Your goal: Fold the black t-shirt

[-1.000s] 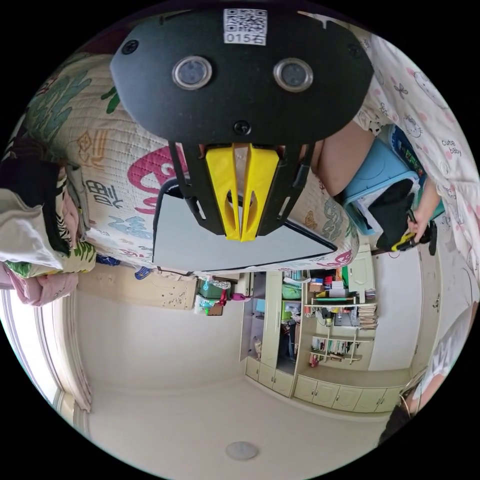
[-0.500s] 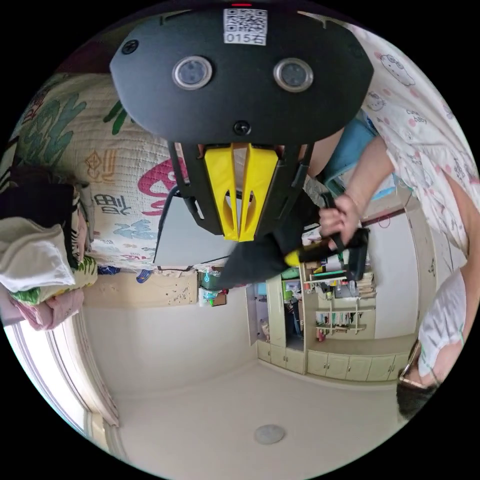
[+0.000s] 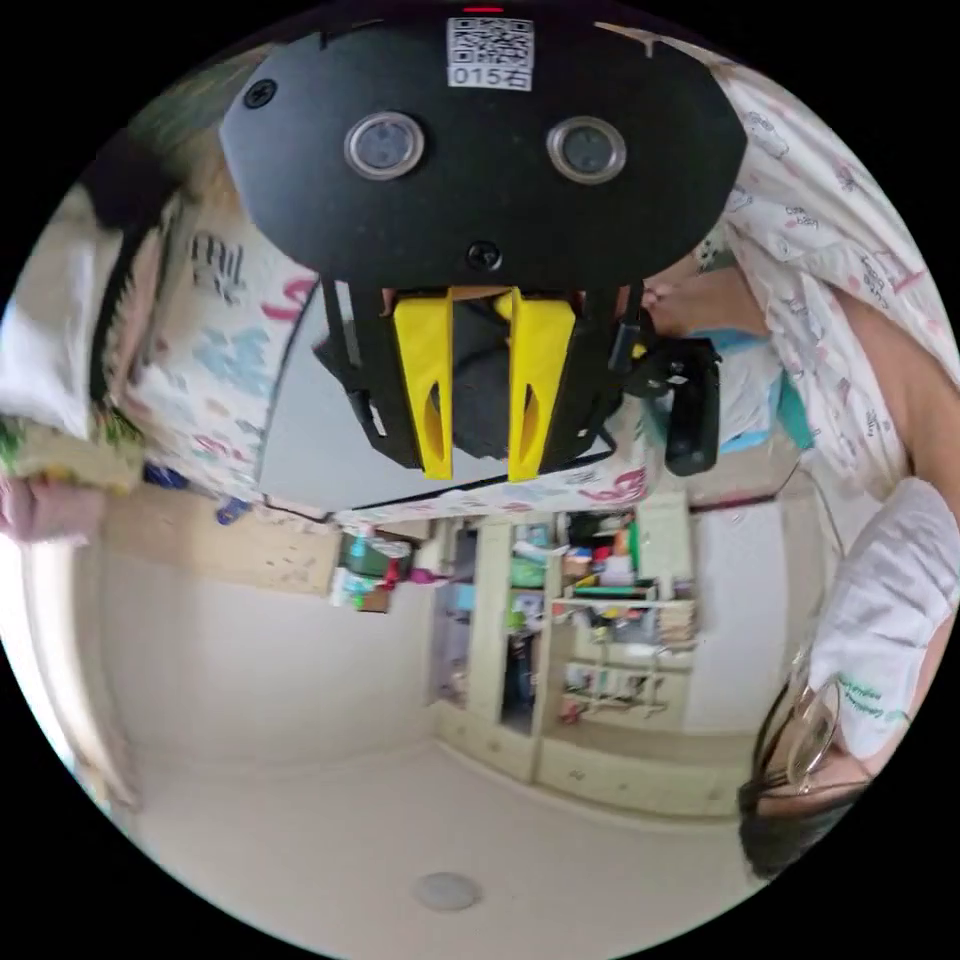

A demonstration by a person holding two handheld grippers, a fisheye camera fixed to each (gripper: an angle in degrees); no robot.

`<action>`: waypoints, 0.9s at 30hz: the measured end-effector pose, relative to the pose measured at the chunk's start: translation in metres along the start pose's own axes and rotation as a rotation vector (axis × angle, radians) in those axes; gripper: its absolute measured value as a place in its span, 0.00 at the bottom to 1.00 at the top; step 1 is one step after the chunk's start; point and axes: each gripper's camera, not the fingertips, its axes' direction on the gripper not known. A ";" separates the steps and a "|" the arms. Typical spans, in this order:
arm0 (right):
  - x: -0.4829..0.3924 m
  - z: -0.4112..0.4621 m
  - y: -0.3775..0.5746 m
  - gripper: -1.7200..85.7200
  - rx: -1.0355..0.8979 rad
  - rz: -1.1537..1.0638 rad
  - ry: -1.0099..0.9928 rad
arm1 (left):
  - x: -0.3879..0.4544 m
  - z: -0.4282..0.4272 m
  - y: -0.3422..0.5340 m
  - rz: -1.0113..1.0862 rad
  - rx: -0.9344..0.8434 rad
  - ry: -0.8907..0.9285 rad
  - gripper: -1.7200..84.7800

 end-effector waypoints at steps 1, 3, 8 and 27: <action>-0.002 0.019 -0.013 0.15 -0.037 -0.018 -0.022 | 0.003 0.001 0.005 -0.001 0.001 0.002 0.03; -0.018 0.099 -0.048 0.17 -0.191 -0.089 -0.067 | 0.015 0.005 0.022 0.004 0.008 0.004 0.03; -0.015 0.246 -0.070 0.20 -0.505 -0.084 -0.137 | 0.038 0.021 0.051 0.024 0.005 -0.003 0.03; -0.002 0.292 -0.002 0.03 -0.300 0.254 -0.036 | -0.054 -0.014 -0.028 -0.173 -0.031 -0.153 0.13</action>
